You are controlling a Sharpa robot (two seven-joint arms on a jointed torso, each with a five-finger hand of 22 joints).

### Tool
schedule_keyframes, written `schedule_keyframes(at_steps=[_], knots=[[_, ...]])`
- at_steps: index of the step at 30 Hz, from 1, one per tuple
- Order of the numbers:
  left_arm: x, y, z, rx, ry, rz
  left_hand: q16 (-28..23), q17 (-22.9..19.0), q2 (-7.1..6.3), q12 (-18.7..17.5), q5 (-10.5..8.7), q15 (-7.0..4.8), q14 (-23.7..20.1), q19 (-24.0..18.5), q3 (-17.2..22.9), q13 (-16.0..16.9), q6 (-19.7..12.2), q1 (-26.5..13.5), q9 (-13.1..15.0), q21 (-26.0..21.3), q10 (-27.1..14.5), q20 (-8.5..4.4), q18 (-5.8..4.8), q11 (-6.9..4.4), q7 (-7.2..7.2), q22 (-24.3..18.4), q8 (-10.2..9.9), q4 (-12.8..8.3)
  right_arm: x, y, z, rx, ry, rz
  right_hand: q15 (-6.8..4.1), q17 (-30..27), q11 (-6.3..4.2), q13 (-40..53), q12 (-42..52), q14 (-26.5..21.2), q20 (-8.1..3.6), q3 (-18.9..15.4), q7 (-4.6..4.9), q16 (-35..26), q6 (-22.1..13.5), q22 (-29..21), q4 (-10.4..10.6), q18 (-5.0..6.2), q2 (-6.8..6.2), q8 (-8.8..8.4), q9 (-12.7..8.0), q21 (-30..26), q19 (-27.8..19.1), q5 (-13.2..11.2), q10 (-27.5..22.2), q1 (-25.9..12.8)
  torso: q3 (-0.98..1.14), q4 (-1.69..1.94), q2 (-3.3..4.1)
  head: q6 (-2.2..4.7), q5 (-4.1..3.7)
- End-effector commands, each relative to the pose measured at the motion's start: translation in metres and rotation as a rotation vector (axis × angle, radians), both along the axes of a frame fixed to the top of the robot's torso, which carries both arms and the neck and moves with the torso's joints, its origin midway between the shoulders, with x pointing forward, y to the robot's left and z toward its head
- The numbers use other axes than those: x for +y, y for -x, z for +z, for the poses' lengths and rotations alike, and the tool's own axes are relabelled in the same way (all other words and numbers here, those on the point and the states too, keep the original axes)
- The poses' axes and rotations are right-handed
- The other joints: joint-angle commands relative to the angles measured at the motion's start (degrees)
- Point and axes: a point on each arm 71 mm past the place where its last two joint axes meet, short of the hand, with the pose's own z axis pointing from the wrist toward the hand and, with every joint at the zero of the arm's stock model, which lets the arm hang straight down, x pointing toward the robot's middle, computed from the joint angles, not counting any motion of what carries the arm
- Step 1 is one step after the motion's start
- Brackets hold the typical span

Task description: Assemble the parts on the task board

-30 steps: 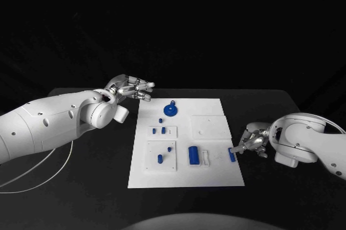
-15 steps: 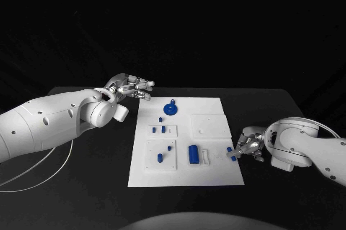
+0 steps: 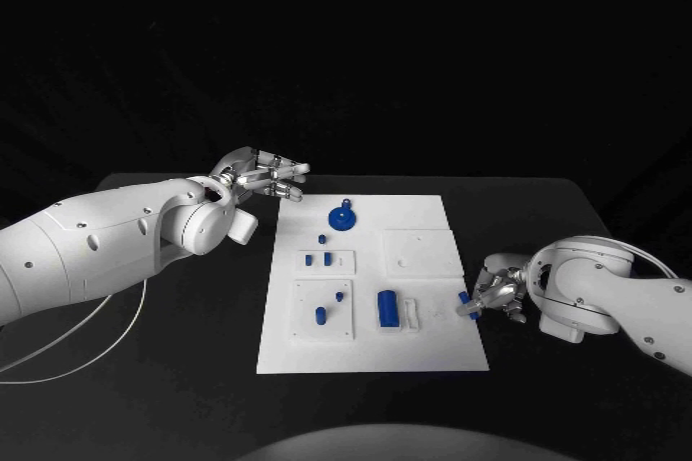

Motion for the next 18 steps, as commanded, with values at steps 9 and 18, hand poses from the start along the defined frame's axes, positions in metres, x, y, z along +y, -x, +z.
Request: schedule_keyframes(at_steps=[9,18], knots=[[-0.0003,0.0010,-0.0006,0.004,0.001,-0.008,0.12,0.06,0.19,-0.06,-0.23,-0.07,-0.11,0.39,-0.03,0.10,-0.37,-0.56,0.04,0.36,-0.46,0.10,-1.06,-0.02,0.03,-0.10,-0.17,0.29,-0.0002,0.0041,-0.0044,0.014,-0.003,-0.025,-0.13,-0.35,0.04,-0.47,-0.67,-0.15,-0.03,14.76,0.79,-0.29,-1.81,0.44,-10.53,-0.71,3.75,0.20,3.82,0.05,2.57,4.47,-0.04,-4.90,0.05,-0.07,0.00,0.01,0.11],[0.0004,0.0011,-0.0011,0.006,-0.001,-0.007,0.11,0.06,0.22,-0.06,-0.33,-0.07,-0.11,0.39,-0.05,0.10,-0.47,-0.51,0.03,0.36,-0.49,0.11,-1.05,0.00,0.05,-0.11,-0.19,0.29,-0.0048,0.0071,0.0007,0.018,-0.037,-0.049,-0.12,-0.42,0.05,-0.58,-0.72,-0.14,-0.01,15.79,0.91,-0.28,-1.69,0.58,-12.03,-0.62,4.08,0.17,4.06,0.01,2.57,3.76,0.05,-5.16,0.02,-0.08,-0.07,-0.03,0.16]])
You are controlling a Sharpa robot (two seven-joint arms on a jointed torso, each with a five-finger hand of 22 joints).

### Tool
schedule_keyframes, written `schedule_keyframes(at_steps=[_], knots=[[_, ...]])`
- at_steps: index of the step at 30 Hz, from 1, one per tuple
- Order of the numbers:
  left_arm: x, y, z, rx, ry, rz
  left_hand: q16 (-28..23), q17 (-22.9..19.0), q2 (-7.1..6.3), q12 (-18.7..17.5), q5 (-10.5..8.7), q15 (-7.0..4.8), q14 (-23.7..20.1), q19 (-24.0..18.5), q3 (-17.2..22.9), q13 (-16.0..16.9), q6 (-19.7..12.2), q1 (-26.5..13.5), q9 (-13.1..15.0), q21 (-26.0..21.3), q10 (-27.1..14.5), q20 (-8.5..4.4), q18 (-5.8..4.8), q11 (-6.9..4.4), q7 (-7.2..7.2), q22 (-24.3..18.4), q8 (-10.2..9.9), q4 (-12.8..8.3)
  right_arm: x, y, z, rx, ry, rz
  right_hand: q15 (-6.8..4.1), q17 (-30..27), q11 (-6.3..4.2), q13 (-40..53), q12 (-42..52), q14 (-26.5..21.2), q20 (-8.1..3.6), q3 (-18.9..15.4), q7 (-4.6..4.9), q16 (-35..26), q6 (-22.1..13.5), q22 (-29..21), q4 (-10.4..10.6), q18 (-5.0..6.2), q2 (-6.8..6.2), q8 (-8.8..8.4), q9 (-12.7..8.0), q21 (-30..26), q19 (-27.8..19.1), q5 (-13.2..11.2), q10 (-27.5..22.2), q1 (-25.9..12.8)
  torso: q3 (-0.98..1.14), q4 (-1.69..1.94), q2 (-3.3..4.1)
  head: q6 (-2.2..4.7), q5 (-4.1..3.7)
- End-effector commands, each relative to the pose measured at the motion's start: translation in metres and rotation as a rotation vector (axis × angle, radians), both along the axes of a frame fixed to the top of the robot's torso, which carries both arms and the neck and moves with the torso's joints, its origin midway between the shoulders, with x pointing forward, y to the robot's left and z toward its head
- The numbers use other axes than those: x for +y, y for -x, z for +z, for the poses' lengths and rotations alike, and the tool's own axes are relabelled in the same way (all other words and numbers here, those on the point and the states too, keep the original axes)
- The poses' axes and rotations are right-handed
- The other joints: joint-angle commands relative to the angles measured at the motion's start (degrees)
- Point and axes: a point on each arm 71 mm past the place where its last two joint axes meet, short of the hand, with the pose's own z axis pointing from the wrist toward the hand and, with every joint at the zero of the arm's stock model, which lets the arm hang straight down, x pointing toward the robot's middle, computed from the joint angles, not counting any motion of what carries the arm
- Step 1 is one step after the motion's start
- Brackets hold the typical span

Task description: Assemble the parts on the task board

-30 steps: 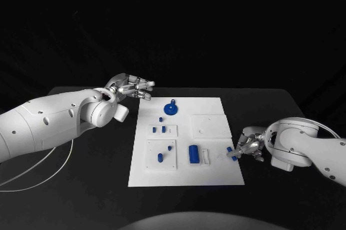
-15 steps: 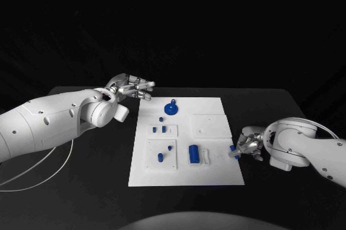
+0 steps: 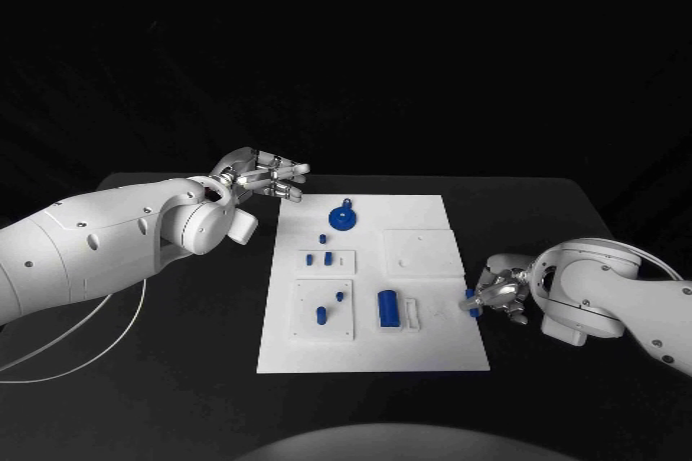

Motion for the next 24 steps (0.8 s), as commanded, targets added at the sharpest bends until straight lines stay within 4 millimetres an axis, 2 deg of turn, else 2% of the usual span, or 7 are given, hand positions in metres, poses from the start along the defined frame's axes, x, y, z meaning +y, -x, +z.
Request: schedule_keyframes(at_steps=[1,17,24], knots=[[-0.002,0.001,0.000,0.000,0.003,-0.010,0.11,0.07,0.22,-0.06,-0.33,-0.07,-0.11,0.39,-0.05,0.10,-0.47,-0.51,0.03,0.36,-0.49,0.10,-1.05,-0.01,0.05,-0.06,-0.19,0.29,-0.003,0.002,0.001,0.019,-0.014,-0.030,-0.13,0.02,-0.24,-0.10,-0.19,-0.12,-0.02,9.96,0.16,-0.25,0.12,0.09,-10.19,-0.62,0.46,0.20,0.08,0.04,2.57,-0.13,0.34,0.07,-0.04,0.00,-0.07,0.04,0.00],[-0.002,0.001,-0.001,0.004,0.001,-0.011,0.12,0.07,0.17,-0.06,-0.44,-0.06,-0.11,0.40,-0.08,0.10,-0.49,-0.50,0.04,0.36,-0.51,0.11,-1.05,0.00,0.06,-0.08,-0.17,0.35,-0.001,-0.005,0.032,-0.018,-0.073,-0.048,-0.15,-0.06,-0.24,-0.18,-0.27,-0.17,-0.03,9.90,0.19,-0.31,0.20,0.16,-10.43,-0.59,0.52,0.19,-0.02,0.00,2.56,-0.42,0.35,0.28,-0.09,0.10,-0.01,-0.02,0.20],[-0.003,0.001,-0.001,0.005,0.000,-0.012,0.12,0.07,0.17,-0.06,-0.44,-0.06,-0.11,0.40,-0.08,0.10,-0.49,-0.50,0.04,0.36,-0.51,0.11,-1.05,0.00,0.06,-0.08,-0.17,0.35,0.019,-0.004,0.035,0.006,-0.130,-0.022,-0.13,-0.10,-0.22,-0.21,-0.32,-0.19,-0.02,9.67,0.21,-0.35,0.14,0.18,-10.44,-0.59,0.57,0.18,-0.08,-0.08,2.52,-0.28,0.30,0.38,-0.07,0.03,0.03,-0.19,0.44]])
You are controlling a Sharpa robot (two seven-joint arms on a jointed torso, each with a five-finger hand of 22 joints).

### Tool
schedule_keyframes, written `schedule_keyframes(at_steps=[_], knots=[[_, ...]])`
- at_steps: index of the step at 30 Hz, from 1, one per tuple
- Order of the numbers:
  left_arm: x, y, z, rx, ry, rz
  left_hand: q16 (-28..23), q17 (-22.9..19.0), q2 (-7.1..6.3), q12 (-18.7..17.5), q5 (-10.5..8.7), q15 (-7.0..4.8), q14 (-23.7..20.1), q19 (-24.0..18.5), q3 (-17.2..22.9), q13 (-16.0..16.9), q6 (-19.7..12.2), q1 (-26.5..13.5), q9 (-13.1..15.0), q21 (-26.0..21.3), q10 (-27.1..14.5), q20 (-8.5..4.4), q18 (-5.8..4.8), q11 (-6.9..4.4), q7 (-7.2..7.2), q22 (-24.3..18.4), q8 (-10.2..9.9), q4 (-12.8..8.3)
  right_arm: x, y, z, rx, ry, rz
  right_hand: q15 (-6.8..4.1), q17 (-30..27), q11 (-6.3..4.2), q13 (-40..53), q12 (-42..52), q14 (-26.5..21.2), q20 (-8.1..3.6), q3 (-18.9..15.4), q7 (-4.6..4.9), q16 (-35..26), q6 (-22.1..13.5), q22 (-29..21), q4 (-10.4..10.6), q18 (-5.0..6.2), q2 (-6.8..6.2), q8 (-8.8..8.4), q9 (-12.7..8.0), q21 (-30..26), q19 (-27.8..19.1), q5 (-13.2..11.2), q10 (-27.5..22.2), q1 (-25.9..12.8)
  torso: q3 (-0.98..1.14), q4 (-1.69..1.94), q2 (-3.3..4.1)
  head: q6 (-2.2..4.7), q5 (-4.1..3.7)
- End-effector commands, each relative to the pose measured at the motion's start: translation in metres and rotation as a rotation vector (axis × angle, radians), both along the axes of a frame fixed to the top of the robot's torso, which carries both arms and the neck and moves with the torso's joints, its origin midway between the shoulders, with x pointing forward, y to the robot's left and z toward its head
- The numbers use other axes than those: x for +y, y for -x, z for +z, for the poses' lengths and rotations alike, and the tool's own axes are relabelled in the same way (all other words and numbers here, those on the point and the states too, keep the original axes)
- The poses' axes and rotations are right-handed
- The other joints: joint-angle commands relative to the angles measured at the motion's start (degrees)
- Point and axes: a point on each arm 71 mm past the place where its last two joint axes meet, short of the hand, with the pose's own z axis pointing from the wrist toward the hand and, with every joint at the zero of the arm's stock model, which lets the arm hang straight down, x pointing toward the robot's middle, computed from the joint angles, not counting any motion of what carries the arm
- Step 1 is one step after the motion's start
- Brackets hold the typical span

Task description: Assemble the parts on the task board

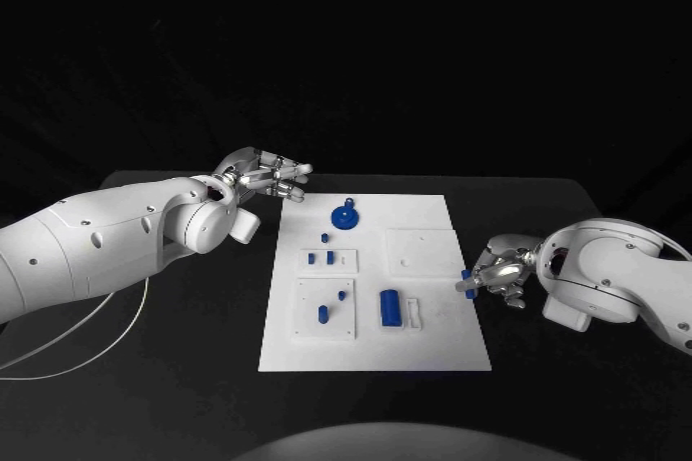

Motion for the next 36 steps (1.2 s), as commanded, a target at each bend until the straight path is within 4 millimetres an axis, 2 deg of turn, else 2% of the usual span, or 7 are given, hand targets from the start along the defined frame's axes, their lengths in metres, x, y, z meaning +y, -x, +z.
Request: schedule_keyframes(at_steps=[1,10,16,31,36], knots=[[-0.003,0.000,0.000,-0.001,0.004,-0.014,0.12,0.07,0.17,-0.06,-0.18,-0.06,-0.11,0.40,-0.08,0.06,-0.49,-0.50,0.04,0.36,-0.51,0.11,-1.04,0.00,0.06,-0.09,-0.17,0.35,0.015,0.004,-0.002,0.046,-0.036,0.003,-0.15,-0.10,-0.22,-0.09,-0.32,-0.17,-0.03,8.33,0.09,-0.35,0.17,0.07,-8.74,-0.59,0.47,0.18,-0.03,-0.08,2.52,-0.04,0.30,0.71,-0.02,-0.04,0.05,-0.12,0.04],[-0.006,0.001,0.000,-0.001,0.006,-0.019,0.12,0.07,0.17,-0.06,-0.18,-0.06,-0.11,0.40,-0.08,0.06,-0.49,-0.50,0.04,0.36,-0.51,0.11,-1.04,0.00,0.06,-0.09,-0.17,0.35,0.055,0.014,-0.018,0.099,-0.094,0.066,-0.14,-0.19,-0.21,-0.10,-0.33,-0.20,-0.02,8.01,0.09,-0.46,0.13,0.03,-8.71,-0.58,0.63,0.20,-0.01,-0.35,2.52,0.08,0.25,0.79,0.04,0.04,0.05,-0.16,0.22],[-0.006,0.001,0.000,-0.001,0.006,-0.020,0.12,0.07,0.17,-0.06,-0.18,-0.06,-0.11,0.40,-0.08,0.06,-0.49,-0.50,0.04,0.36,-0.51,0.11,-1.04,0.00,0.06,-0.09,-0.17,0.35,0.068,0.019,-0.026,0.121,-0.103,0.088,-0.15,-0.23,-0.20,-0.14,-0.40,-0.20,-0.02,7.81,0.11,-0.53,0.09,-0.02,-8.78,-0.58,0.69,0.19,-0.01,-0.53,2.51,0.35,0.19,0.83,0.01,-0.04,0.04,-0.24,0.39],[-0.007,0.001,0.000,0.001,0.007,-0.023,0.13,0.09,0.12,-0.06,-0.24,-0.06,-0.09,0.42,-0.04,0.06,-0.56,-0.52,0.04,0.38,-0.58,0.11,-1.03,0.02,0.07,-0.12,-0.17,0.38,0.081,0.026,-0.038,0.153,-0.101,0.113,-0.13,-0.30,-0.18,-0.20,-0.47,-0.20,-0.01,7.36,0.10,-0.65,0.09,-0.04,-9.01,-0.58,0.84,0.18,-0.19,-0.77,2.52,0.38,0.12,0.81,0.08,-0.08,0.04,-0.26,0.52],[-0.007,0.001,0.000,0.001,0.007,-0.023,0.12,0.09,0.11,-0.06,-0.22,-0.06,-0.09,0.43,-0.05,0.06,-0.45,-0.53,0.05,0.38,-0.58,0.11,-1.03,0.01,0.05,-0.12,-0.15,0.36,0.080,0.024,-0.039,0.146,-0.093,0.106,-0.13,-0.33,-0.19,-0.22,-0.50,-0.20,0.00,7.09,0.07,-0.70,0.11,-0.05,-9.03,-0.59,0.83,0.18,-0.29,-0.84,2.51,0.22,0.11,0.80,0.03,-0.04,0.03,-0.24,0.52]])
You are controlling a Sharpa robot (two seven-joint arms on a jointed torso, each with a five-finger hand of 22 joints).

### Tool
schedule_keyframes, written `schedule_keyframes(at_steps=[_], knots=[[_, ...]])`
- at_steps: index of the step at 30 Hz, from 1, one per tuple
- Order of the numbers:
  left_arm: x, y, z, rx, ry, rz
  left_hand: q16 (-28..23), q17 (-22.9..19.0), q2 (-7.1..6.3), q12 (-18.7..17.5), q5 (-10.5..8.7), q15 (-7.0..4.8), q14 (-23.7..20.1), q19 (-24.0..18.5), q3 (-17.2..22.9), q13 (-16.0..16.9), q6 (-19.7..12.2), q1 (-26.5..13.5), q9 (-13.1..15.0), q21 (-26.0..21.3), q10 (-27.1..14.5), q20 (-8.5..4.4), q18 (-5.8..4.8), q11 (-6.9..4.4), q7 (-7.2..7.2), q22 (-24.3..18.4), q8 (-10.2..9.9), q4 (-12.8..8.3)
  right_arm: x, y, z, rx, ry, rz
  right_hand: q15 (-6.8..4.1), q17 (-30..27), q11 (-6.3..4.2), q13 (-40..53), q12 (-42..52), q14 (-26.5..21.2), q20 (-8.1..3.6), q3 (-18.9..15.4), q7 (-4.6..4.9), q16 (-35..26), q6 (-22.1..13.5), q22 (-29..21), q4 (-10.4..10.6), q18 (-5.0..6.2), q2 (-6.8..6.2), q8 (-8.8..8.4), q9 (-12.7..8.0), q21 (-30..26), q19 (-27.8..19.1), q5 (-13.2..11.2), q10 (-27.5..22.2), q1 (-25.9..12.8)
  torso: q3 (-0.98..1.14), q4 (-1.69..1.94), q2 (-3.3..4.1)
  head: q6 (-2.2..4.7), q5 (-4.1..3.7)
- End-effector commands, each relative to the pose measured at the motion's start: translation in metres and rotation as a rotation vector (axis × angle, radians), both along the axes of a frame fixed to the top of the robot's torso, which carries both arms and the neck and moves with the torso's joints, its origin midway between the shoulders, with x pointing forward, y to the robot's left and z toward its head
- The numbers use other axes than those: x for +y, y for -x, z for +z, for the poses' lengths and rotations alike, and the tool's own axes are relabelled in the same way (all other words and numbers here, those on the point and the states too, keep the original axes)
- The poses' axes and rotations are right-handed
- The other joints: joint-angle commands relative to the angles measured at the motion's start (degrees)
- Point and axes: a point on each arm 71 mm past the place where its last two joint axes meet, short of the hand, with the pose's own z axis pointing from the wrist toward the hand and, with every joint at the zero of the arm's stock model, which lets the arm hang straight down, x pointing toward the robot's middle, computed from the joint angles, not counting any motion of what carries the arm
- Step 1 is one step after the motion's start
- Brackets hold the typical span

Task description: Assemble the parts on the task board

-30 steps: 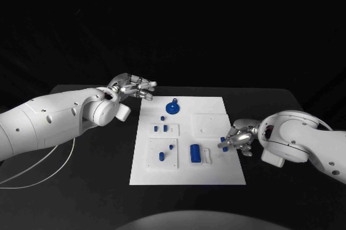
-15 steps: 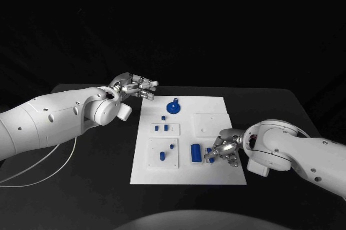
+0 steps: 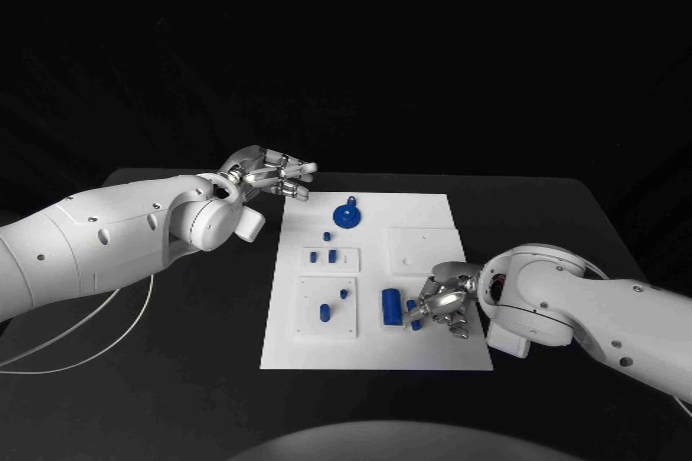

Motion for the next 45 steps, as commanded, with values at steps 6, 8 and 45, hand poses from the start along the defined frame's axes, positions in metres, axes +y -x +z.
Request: schedule_keyframes(at_steps=[6,8,45], knots=[[-0.002,0.001,0.000,0.000,0.006,-0.016,0.12,0.09,0.11,-0.06,-0.22,-0.06,-0.09,0.43,-0.05,0.08,-0.24,-0.53,0.05,0.38,-0.58,0.11,-1.03,0.01,-0.16,-0.05,-0.15,0.36,-0.008,-0.001,-0.006,0.012,0.062,-0.027,-0.17,-0.10,-0.21,-0.17,-0.38,-0.19,-0.02,7.34,-0.11,-0.28,0.06,-0.10,-8.29,-0.59,0.83,0.28,-0.16,-0.50,2.52,-0.28,0.10,0.85,-0.04,0.00,-0.02,-0.07,0.06],[-0.002,0.001,0.000,0.000,0.005,-0.015,0.12,0.09,0.11,-0.06,-0.22,-0.06,-0.09,0.43,-0.05,0.08,-0.24,-0.53,0.05,0.38,-0.58,0.11,-1.03,0.01,-0.16,-0.05,-0.15,0.36,-0.009,-0.001,-0.006,0.012,0.066,-0.026,-0.17,-0.08,-0.22,-0.20,-0.41,-0.16,-0.02,7.24,-0.11,-0.26,0.10,-0.11,-8.34,-0.60,0.87,0.27,-0.27,-0.52,2.53,-0.32,0.09,0.90,-0.03,0.01,-0.02,-0.06,0.08],[-0.001,0.001,-0.001,0.006,0.001,-0.018,0.12,0.09,0.09,-0.06,-0.28,-0.05,-0.11,0.40,-0.07,0.08,-0.27,-0.56,0.04,0.36,-0.61,0.12,-1.04,0.02,-0.14,-0.06,-0.17,0.39,-0.018,0.001,0.014,-0.036,0.047,-0.047,-0.23,-0.24,-0.29,-0.37,-0.48,-0.17,-0.09,7.29,-0.15,-0.43,0.43,-0.17,-8.67,-0.60,0.72,0.30,-0.50,-0.40,2.58,0.52,0.23,0.91,-0.01,0.01,0.02,-0.11,-0.02]])
